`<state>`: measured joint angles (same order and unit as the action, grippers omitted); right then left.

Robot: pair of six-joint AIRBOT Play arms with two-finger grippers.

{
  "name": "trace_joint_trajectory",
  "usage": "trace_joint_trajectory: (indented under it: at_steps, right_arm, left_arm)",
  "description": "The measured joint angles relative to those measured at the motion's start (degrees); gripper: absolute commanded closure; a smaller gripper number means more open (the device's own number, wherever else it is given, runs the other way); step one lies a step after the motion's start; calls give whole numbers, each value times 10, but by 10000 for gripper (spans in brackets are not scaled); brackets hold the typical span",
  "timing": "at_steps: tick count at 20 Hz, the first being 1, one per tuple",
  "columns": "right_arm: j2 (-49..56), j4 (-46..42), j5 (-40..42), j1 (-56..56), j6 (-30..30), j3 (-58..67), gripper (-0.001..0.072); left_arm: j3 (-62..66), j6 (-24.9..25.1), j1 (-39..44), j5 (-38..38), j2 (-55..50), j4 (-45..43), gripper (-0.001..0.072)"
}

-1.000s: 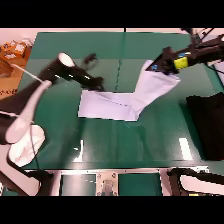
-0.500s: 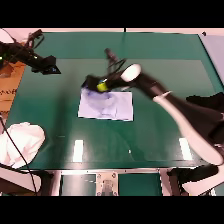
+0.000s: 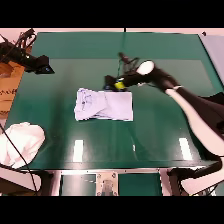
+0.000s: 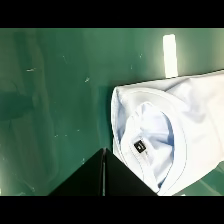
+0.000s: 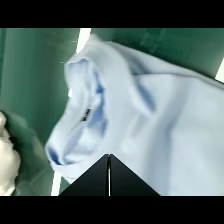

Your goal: Fold the shirts.

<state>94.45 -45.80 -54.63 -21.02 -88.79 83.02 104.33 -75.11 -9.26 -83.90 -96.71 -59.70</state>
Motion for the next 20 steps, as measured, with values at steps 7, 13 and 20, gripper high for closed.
trace_joint_trajectory:
  at_steps: [7,13,20]
  right_arm:
    - [-82,-48,-23,176,11,-205,205]
    - [-32,88,31,144,96,-253,212]
    - [28,207,73,58,138,-202,681]
  left_arm:
    - [0,0,-1,-1,0,0,687]
    - [0,0,-1,-1,0,1,687]
    - [0,0,-1,-2,0,1,687]
